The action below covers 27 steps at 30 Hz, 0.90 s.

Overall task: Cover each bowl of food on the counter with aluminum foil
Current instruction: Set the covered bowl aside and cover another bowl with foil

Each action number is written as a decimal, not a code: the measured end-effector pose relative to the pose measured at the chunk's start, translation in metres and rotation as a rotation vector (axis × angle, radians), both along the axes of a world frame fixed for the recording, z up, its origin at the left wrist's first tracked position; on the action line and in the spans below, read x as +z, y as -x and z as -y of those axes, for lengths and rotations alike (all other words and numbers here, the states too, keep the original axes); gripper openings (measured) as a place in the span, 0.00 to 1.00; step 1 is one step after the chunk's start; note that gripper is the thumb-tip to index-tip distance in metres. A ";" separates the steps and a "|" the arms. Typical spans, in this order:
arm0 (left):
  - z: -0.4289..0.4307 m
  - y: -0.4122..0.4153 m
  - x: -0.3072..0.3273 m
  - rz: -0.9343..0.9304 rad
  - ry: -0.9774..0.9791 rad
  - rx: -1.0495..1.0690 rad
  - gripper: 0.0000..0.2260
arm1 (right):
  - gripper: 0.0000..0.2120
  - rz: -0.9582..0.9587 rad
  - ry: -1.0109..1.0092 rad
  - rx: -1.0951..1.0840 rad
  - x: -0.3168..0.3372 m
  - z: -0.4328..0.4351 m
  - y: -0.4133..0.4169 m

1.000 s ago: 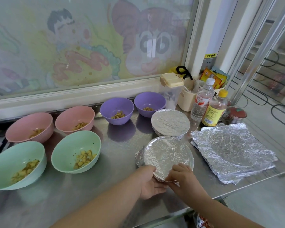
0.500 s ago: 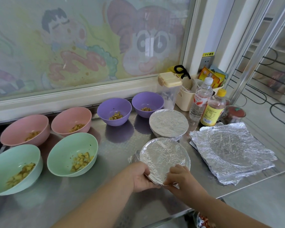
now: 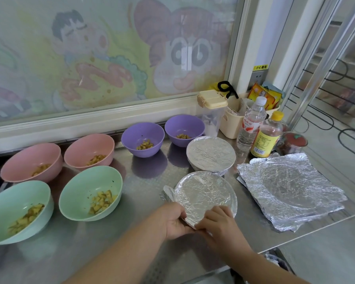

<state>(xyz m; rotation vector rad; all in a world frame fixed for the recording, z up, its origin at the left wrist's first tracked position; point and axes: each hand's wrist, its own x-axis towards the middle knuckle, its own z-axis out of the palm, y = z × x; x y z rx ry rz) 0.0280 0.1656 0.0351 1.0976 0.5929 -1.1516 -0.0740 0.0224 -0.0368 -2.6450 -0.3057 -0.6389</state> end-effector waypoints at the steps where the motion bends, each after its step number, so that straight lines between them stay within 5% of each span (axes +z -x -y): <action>1: 0.001 0.000 -0.001 -0.006 0.013 0.002 0.20 | 0.04 -0.003 -0.010 -0.002 0.000 0.001 0.000; 5: 0.001 0.000 -0.008 -0.012 0.054 -0.027 0.24 | 0.03 -0.025 -0.056 0.010 0.001 0.003 0.002; 11: -0.029 -0.013 -0.010 0.095 -0.036 -0.166 0.10 | 0.05 -0.090 -0.012 0.029 0.005 0.027 0.009; 13: -0.038 -0.017 -0.011 0.217 -0.120 -0.186 0.18 | 0.03 -0.092 0.017 0.021 0.011 0.036 0.012; 16: -0.049 -0.016 -0.017 0.620 -0.336 -0.343 0.44 | 0.03 -0.114 0.087 0.012 0.020 0.041 0.015; 19: -0.058 -0.015 -0.032 1.033 -0.516 -0.620 0.50 | 0.08 -0.152 0.150 -0.034 0.025 0.030 0.013; 27: -0.065 -0.008 -0.057 1.011 -0.371 -0.459 0.46 | 0.06 -0.046 0.147 -0.101 0.016 -0.010 -0.005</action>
